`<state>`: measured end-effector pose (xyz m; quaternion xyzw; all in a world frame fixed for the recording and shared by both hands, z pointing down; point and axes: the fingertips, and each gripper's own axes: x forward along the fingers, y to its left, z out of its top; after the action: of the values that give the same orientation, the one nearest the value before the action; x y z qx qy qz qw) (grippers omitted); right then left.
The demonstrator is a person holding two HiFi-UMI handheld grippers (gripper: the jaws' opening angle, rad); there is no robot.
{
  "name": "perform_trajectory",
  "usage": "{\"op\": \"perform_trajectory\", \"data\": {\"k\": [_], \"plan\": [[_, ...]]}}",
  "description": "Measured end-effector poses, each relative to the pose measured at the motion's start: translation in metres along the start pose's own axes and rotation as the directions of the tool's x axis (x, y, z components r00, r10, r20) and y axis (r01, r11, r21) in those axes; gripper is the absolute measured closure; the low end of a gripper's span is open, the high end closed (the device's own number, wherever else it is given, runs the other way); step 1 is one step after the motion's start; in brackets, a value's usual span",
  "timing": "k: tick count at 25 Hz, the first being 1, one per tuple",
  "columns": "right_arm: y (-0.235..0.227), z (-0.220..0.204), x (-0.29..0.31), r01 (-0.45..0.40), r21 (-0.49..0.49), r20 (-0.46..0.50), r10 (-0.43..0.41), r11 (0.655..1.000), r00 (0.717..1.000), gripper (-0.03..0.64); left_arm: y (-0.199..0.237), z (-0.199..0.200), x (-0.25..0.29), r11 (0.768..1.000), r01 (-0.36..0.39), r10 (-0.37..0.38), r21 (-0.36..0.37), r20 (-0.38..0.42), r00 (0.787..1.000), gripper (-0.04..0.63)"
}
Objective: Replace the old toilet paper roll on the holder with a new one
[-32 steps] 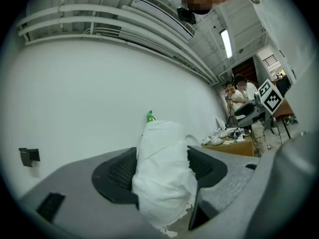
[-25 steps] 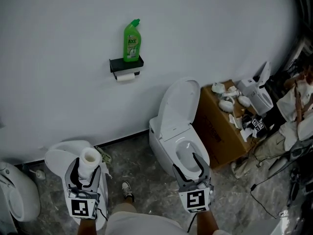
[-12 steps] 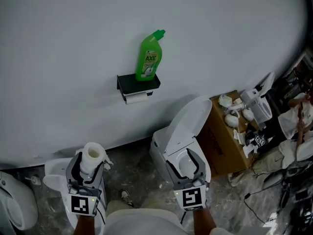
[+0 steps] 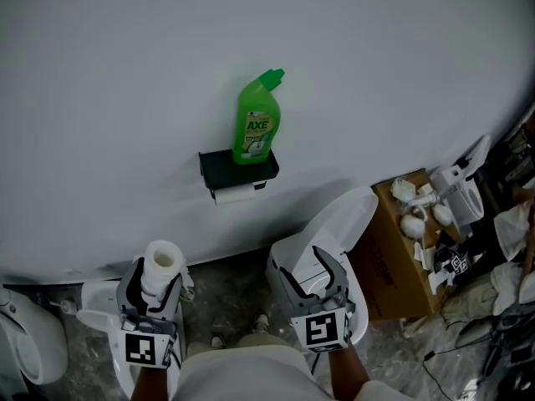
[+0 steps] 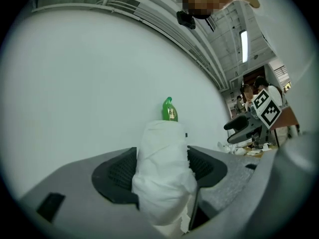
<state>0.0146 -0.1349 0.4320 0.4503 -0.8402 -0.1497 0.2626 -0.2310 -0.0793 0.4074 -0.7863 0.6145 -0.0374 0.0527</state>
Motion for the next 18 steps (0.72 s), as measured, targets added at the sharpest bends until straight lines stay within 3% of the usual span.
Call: {"op": "perform_trajectory", "data": {"k": [8,18], "plan": [[-0.02,0.007,0.058,-0.121,-0.082,0.04,0.125,0.989,0.991,0.325,-0.005,0.013,0.03,0.994,-0.112,0.112,0.014,-0.011,0.994,0.293],[0.002,0.01,0.109,-0.209,-0.23,0.056,0.228,0.95,0.972,0.325,0.002,0.005,0.02,0.979,-0.204,0.204,0.017,-0.047,0.978,0.293]]}}
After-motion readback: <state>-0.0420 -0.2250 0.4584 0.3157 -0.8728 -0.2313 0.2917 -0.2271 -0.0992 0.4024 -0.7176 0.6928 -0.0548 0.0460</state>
